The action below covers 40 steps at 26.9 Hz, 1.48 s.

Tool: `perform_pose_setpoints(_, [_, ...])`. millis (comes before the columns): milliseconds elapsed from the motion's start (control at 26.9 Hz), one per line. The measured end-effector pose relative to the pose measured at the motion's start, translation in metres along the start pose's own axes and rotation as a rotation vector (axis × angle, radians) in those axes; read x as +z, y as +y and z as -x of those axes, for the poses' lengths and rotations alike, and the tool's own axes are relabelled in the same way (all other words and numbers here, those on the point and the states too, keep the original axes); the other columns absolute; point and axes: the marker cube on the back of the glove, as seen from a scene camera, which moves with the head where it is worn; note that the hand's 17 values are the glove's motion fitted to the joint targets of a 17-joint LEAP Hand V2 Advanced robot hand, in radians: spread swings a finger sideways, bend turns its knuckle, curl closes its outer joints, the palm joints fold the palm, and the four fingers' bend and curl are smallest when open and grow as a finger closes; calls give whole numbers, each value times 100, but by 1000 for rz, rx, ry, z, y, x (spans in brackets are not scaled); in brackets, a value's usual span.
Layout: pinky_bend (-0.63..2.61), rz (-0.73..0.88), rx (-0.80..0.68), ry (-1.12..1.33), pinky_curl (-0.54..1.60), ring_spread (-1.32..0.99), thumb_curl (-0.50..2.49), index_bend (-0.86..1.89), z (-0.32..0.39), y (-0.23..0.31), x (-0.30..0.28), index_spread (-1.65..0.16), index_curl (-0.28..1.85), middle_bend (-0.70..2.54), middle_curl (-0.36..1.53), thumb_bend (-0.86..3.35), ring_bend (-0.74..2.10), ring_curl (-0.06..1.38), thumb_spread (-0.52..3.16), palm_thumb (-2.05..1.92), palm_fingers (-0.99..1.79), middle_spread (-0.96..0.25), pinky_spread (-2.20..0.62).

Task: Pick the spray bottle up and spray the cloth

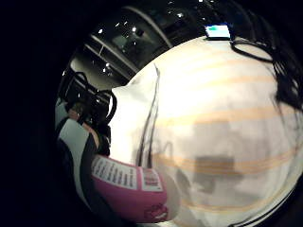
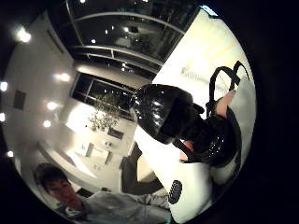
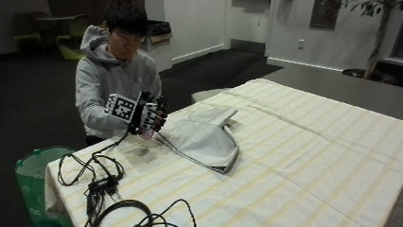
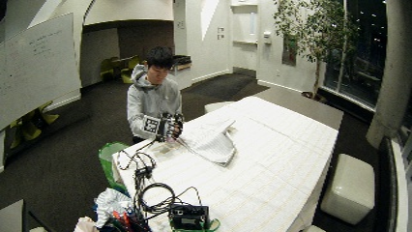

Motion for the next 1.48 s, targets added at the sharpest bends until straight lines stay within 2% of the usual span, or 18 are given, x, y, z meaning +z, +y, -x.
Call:
perform_pose_setpoints(148, [40, 289, -107, 104, 38, -17, 67, 40, 30, -4, -7, -16, 50, 51, 50, -3, 62, 45, 20, 98, 140, -12, -21])
perform_pose_setpoints(260, [41, 410, -182, 228, 39, -17, 68, 40, 61, -21, -8, -16, 51, 52, 50, -3, 62, 45, 17, 98, 139, -11, -20])
perform_pose_setpoints(594, [42, 570, -388, 628, 40, -16, 70, 41, 145, -57, 15, -15, 52, 52, 50, -3, 63, 46, 11, 97, 139, -10, -20])
perform_pose_setpoints(817, [42, 704, -410, 754, 40, -16, 71, 42, 125, -41, 75, -15, 52, 53, 50, -3, 63, 46, 9, 96, 139, -10, -20])
perform_pose_setpoints(1077, [43, 756, -403, 773, 40, -16, 71, 43, 102, -25, 104, -15, 53, 53, 50, -3, 64, 46, 8, 96, 138, -10, -20])
perform_pose_setpoints(1485, [43, 682, -452, 814, 40, -16, 72, 42, 153, -53, 66, -15, 53, 54, 50, -3, 64, 46, 7, 96, 138, -10, -20])
